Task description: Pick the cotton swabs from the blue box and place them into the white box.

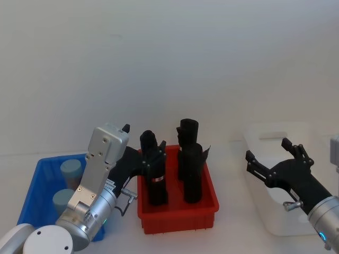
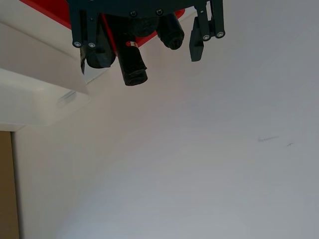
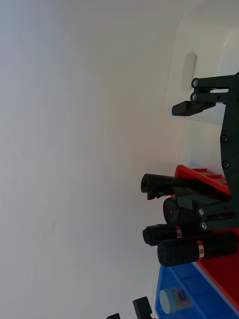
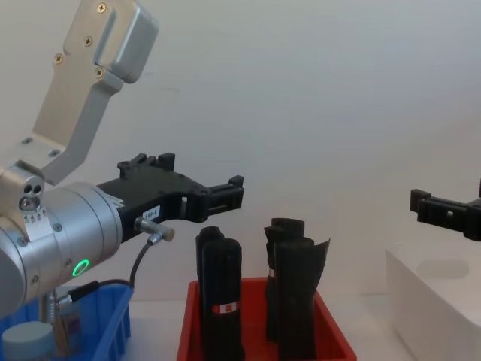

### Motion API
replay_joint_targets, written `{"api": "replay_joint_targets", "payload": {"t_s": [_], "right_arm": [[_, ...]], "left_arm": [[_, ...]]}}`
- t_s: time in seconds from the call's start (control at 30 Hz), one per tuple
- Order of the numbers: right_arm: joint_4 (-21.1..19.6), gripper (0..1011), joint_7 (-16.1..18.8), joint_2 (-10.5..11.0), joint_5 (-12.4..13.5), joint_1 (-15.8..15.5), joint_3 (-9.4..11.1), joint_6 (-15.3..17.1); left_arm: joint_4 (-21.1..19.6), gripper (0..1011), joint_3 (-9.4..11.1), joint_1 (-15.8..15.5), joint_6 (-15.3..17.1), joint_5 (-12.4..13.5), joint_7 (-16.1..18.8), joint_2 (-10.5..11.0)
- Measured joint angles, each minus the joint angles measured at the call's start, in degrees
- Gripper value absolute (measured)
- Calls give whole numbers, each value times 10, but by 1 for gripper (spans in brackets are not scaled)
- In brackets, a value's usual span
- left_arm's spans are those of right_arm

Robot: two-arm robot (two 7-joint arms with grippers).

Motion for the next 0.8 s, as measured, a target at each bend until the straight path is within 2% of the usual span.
{"api": "replay_joint_targets", "payload": {"t_s": [0.8], "right_arm": [[0,1002,0,0,0,0,0,0]], "left_arm": [[0,1004,0,0,0,0,0,0]]}}
